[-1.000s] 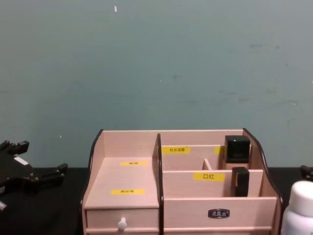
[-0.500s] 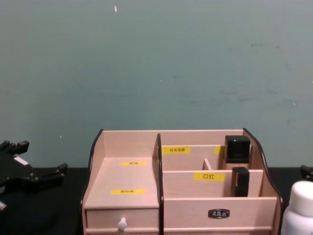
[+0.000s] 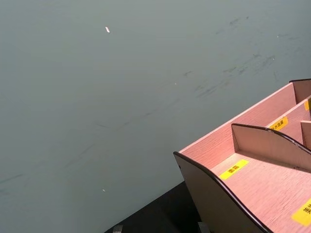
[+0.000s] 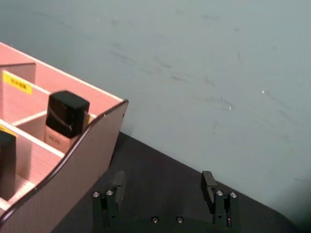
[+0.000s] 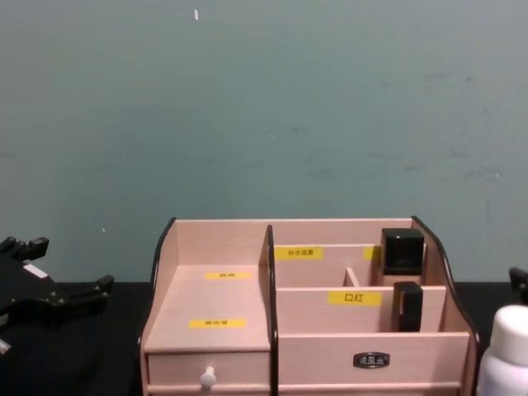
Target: Pick up the facial cleanser and watermelon frost from the table and place them into the tiered storage box.
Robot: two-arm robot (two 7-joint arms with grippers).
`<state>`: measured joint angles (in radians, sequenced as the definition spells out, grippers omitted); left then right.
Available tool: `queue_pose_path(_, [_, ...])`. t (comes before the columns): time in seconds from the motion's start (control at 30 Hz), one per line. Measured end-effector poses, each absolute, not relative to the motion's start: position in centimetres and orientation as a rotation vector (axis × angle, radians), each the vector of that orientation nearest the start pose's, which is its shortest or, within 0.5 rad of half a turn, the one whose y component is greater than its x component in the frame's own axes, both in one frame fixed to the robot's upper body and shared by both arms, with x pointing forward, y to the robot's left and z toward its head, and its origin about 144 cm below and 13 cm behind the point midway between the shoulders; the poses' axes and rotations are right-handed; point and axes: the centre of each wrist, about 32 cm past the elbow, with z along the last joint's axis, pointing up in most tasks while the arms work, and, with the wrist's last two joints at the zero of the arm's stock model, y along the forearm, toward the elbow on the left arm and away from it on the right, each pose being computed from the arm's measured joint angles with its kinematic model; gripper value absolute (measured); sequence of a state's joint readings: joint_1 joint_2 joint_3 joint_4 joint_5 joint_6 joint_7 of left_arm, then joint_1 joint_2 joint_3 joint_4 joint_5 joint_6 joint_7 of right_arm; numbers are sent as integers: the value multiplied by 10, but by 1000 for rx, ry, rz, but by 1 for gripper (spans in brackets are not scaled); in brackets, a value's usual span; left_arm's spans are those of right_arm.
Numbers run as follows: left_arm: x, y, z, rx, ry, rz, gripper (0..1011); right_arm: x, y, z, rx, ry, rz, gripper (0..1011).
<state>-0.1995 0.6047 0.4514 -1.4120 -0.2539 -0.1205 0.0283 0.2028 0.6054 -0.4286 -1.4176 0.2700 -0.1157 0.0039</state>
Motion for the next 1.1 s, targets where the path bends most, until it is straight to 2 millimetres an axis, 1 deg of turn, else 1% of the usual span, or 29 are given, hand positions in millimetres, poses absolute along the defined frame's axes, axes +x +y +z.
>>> queue_pose_path(0.13, [489,310,1140,305,-285,1248,1001,484,-319,1160,-286,-281,-1209,1000])
queue_pose_path(0.23, [489,310,1140,305,-285,1248,1001,469,-322,1179,-278,-272,-1168,1000])
queue_pose_path(0.33, [489,310,1140,304,-285,1248,1001,457,-322,1191,-271,-267,-1141,1000])
queue_pose_path(0.43, [489,310,1140,304,-285,1248,1001,433,-321,1207,-262,-260,-1109,1000])
queue_pose_path(0.47, [489,310,1140,305,-285,1248,1001,433,-321,1207,-262,-260,-1109,1000])
queue_pose_path(0.57, [489,310,1140,305,-285,1248,1001,410,-321,1219,-242,-239,-1085,1000])
queue_pose_path(0.63, [489,310,1140,304,-285,1248,1001,401,-320,1222,-234,-229,-1075,1000])
queue_pose_path(0.67, [489,310,1140,305,-285,1248,1001,394,-320,1225,-226,-217,-1065,1000])
queue_pose_path(0.87, [489,310,1140,304,-285,1248,1001,373,-319,1229,-211,-155,-1028,1000])
queue_pose_path(1.1, [489,310,1140,304,-285,1248,1001,361,-319,1221,-220,-81,-975,1000])
